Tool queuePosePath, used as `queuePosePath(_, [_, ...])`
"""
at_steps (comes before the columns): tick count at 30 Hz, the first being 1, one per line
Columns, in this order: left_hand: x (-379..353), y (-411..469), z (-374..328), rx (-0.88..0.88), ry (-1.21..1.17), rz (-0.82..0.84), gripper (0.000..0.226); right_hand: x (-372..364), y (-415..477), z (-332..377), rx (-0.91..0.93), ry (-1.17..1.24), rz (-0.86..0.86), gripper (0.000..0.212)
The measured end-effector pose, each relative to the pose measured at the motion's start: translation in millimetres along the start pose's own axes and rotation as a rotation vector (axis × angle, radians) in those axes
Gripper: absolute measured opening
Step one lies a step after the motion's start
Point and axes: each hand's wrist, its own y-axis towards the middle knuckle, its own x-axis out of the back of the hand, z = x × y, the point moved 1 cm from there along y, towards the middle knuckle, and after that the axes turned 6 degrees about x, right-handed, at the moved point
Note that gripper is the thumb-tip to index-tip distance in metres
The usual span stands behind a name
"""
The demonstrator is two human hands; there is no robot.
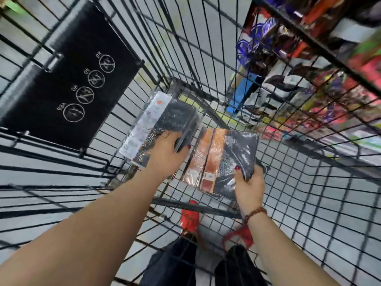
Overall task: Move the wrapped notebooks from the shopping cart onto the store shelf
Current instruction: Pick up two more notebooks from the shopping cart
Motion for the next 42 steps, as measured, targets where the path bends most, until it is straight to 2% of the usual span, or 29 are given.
queuePosePath(4, [-5.0,-3.4,-20.2,0.193,-0.371,0.162,0.035,-6.2,-6.3,12.6,0.012,0.160,0.047,0.027])
queuePosePath(6, [-10.0,-6.2,-26.4,0.253,-0.483,0.206,0.035,-15.8,-11.8,24.4,0.024,0.218,0.095,0.026])
queuePosePath(9, [-10.6,-7.6,-22.7,0.297,-0.396,0.099,0.041,-31.9,-18.6,40.7,0.045,0.292,0.161,0.024])
queuePosePath(11, [-6.6,-5.8,-14.2,0.283,-0.372,-0.008,0.036,-40.2,-18.7,45.2,0.024,0.307,0.231,0.025])
queuePosePath(13, [0.5,-2.7,-4.7,0.274,-0.336,-0.082,0.033,-43.9,-16.3,44.0,0.005,0.301,0.307,0.012])
queuePosePath(15, [9.5,-0.9,5.3,0.283,-0.303,-0.133,0.029,-41.0,-11.1,40.6,0.010,0.239,0.262,0.001])
queuePosePath(19, [25.3,-0.9,34.3,0.354,-0.253,-0.226,0.027,-27.5,1.3,11.3,-0.008,-0.140,-0.014,0.019])
queuePosePath(22, [31.2,-6.8,50.0,0.403,-0.255,-0.284,0.026,-29.4,2.2,-12.6,-0.178,-0.319,0.023,0.063])
queuePosePath(23, [31.1,-7.7,54.2,0.408,-0.263,-0.286,0.029,-32.1,1.2,-15.8,-0.202,-0.336,0.050,0.071])
queuePosePath(27, [27.2,-8.6,69.3,0.453,-0.330,-0.241,0.036,-44.3,-3.2,-12.1,-0.185,-0.424,-0.002,0.074])
queuePosePath(31, [25.8,-9.4,71.8,0.483,-0.322,-0.189,0.031,-59.8,-7.7,-18.0,-0.223,-0.543,-0.022,0.095])
queuePosePath(34, [26.9,-9.9,72.4,0.484,-0.305,-0.161,0.032,-62.1,-8.7,-21.7,-0.189,-0.541,-0.017,0.087])
queuePosePath(38, [27.9,-9.1,70.5,0.498,-0.311,-0.136,0.032,-52.9,-7.1,-26.7,-0.174,-0.412,-0.064,0.066])
queuePosePath(42, [27.3,-10.0,67.2,0.521,-0.325,-0.130,0.033,-42.0,-4.4,-33.7,-0.179,-0.342,-0.041,0.046])
